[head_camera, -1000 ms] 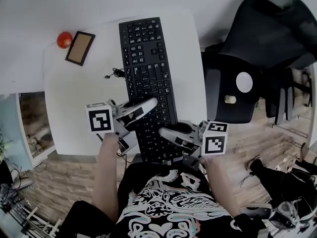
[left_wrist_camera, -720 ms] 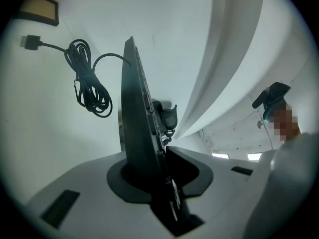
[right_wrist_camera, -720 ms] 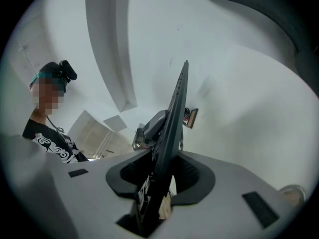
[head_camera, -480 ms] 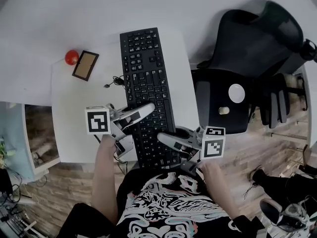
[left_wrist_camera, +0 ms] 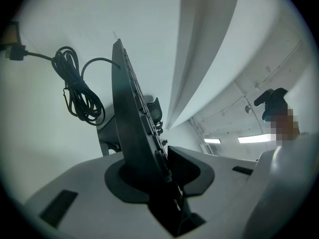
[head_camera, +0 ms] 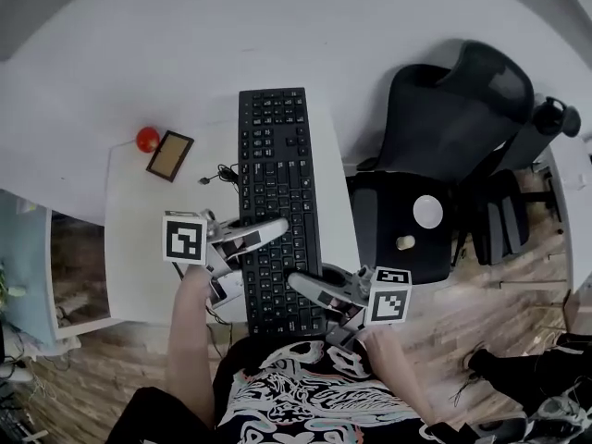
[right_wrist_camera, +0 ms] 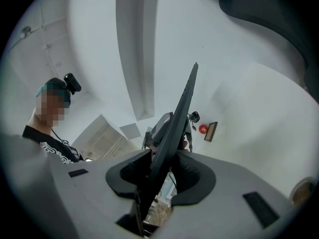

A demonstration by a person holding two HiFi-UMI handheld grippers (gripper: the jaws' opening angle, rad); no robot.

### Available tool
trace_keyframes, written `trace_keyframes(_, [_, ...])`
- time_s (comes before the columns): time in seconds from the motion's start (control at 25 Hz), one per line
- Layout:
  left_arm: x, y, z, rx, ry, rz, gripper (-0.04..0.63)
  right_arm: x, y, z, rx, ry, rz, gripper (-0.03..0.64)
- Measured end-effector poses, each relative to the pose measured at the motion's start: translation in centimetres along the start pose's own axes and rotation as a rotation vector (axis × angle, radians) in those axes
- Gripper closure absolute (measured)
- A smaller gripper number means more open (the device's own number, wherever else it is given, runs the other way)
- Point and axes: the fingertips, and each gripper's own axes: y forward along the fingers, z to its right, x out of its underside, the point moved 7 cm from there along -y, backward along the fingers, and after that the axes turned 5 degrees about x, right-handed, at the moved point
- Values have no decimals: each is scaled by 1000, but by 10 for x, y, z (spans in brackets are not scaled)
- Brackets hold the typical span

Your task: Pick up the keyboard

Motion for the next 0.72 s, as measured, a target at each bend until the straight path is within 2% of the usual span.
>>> trace_keyframes(0.16, [1, 1, -6, -15, 41, 14, 479, 0, -2, 13, -49, -17, 6, 476])
trace_keyframes(0.72, [1, -1, -2, -10, 51, 1, 472, 1, -1, 5, -34, 7, 12, 476])
